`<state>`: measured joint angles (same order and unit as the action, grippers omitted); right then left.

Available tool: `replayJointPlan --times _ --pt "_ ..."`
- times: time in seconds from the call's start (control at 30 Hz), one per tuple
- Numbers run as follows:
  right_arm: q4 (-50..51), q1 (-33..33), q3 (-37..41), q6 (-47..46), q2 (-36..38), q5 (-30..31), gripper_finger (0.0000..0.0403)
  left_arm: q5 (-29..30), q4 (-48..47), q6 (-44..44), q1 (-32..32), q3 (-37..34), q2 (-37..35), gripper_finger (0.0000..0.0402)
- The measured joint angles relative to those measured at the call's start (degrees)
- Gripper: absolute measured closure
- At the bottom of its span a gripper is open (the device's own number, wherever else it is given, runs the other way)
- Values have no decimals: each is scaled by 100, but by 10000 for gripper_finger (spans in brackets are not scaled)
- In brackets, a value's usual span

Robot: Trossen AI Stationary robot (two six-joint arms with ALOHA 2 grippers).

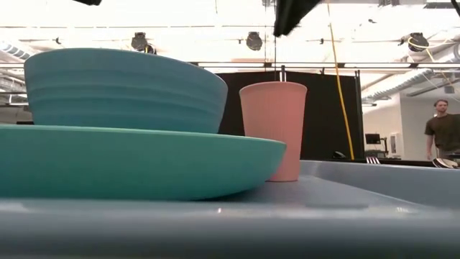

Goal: Set up tray
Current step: Put the yellow table napkin to the left of the green plate on the blue tray

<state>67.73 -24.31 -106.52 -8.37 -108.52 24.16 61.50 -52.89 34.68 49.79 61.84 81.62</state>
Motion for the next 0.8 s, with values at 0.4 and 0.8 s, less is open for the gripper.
replayJointPlan --times 0.4,0.8 --pt "-1559 -323 341 -813 91 921 303 -32 -390 686 -653 0 0 284" --pt "-3648 -543 1834 -616 121 1202 303 489 -1765 1803 -1758 0 -254 284"
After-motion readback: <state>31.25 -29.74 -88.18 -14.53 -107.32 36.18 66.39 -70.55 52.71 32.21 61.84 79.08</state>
